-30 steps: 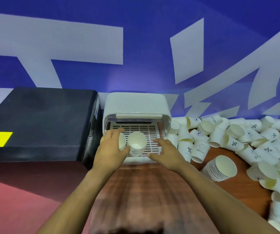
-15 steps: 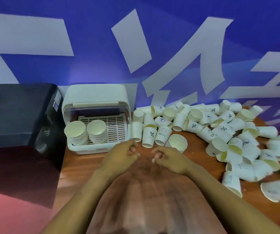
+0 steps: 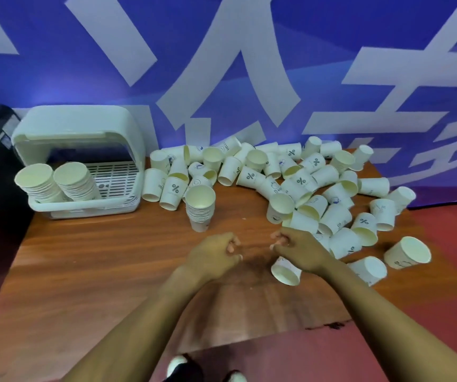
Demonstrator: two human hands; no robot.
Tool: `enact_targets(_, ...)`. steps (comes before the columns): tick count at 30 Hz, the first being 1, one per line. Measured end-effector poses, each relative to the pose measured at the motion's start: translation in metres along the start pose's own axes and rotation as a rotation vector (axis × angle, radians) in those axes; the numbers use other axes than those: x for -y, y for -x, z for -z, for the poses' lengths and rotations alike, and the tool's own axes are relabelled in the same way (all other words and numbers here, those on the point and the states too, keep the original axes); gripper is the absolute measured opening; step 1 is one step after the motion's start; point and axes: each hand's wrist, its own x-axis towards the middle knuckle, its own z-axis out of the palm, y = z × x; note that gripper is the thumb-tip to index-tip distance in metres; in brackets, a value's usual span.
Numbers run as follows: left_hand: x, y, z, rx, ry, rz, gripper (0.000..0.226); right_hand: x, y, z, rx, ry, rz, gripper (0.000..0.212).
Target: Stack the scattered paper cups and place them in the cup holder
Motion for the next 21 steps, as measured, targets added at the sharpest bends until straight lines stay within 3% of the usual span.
enact_targets(10,-0.020,-0.047,-0.038,0.132,-0.123,0.119,0.047,-0.058,0.005,0.033,-0.125,0.189,-0.167,0.033)
enact_targets(16,-0.041,-0.063,-0.073,0.167,-0.142,0.235,0.061,-0.089,-0.013,0.051,-0.118,0.346,-0.130,0.047)
enact_targets(21,-0.063,-0.070,-0.108,0.104,-0.218,0.368,0.069,-0.120,-0.040,0.064,-0.034,0.593,-0.063,0.061)
